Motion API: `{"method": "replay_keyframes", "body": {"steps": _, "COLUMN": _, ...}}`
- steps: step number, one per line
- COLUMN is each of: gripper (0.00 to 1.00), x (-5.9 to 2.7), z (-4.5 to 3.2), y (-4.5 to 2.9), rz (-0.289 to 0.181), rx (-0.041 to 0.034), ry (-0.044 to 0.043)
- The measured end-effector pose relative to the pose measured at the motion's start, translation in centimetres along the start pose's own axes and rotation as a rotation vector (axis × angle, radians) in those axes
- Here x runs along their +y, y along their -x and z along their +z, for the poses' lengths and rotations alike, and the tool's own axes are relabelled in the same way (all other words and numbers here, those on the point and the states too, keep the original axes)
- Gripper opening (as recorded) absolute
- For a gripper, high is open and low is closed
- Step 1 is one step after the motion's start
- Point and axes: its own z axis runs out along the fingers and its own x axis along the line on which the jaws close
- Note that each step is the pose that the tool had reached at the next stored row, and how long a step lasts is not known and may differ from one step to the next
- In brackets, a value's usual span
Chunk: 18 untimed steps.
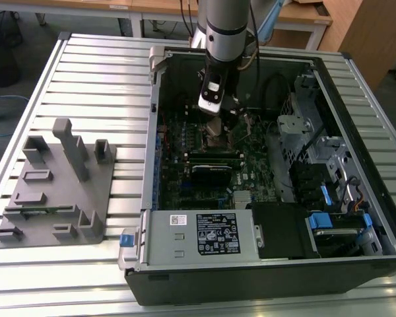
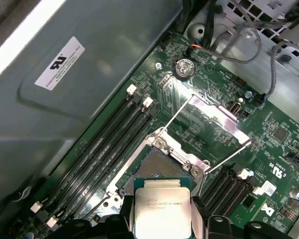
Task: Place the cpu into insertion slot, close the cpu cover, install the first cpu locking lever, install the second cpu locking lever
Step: 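Place the cpu into insertion slot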
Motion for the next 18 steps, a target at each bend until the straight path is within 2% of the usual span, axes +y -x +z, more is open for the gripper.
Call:
{"method": "replay_keyframes", "body": {"steps": 3, "gripper": 0.54, "x": 0.02, "z": 0.01, "y": 0.0, "rz": 0.008, "rx": -0.0008, "ry": 0.0}}
{"method": "replay_keyframes", "body": {"steps": 12, "gripper": 0.54, "x": 0.01, "z": 0.11, "y": 0.0, "rz": 0.166, "rx": -0.0146, "ry": -0.0032}}
{"method": "replay_keyframes", "body": {"steps": 18, "gripper": 0.54, "x": 0.01, "z": 0.11, "y": 0.0, "rz": 0.174, "rx": -0.0153, "ry": -0.0034}}
